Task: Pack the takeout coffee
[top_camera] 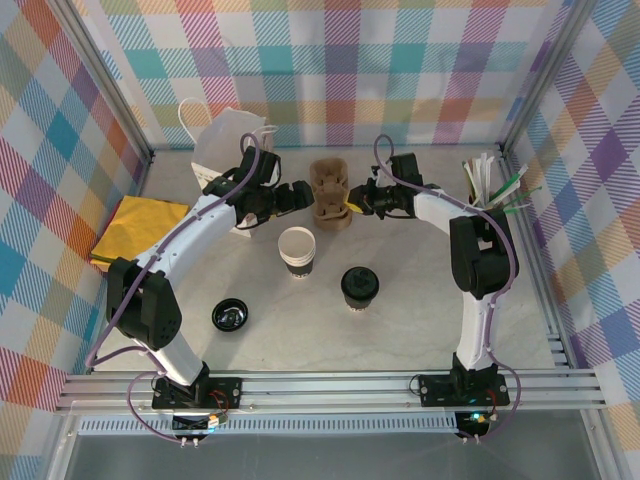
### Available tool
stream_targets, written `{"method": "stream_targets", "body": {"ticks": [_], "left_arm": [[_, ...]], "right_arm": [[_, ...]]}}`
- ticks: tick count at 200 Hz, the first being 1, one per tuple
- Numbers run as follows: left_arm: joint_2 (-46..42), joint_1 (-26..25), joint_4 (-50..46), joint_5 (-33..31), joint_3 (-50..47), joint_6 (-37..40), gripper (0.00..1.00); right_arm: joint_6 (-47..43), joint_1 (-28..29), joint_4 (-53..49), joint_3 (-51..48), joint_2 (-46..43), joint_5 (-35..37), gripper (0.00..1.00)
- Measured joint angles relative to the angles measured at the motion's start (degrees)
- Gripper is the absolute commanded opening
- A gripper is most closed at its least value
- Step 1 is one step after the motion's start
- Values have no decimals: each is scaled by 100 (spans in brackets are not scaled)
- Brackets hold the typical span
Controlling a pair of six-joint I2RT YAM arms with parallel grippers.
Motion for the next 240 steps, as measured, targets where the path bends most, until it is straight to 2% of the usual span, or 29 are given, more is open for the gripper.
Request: {"method": "stream_targets", "body": {"ticks": [65,121,149,199,240], "left_arm": [[-90,0,-20,-26,0,0,90],[-258,0,-61,-127,9,13,90],[-262,0,-378,-295,264,142,90],[-330,35,-1373,-1290,1519,826,89],[-531,70,-1919,-2282,1996,1545,79]], "right_arm": [[109,-50,457,-450,-262,-81,0],[348,-96,1049,-697,-776,-321,1],[378,-103,1134,-752,-1064,-354,1],[326,-103,951,-813,-1681,-332,2],[179,-103,636,-944,-2332,-264,3]]}}
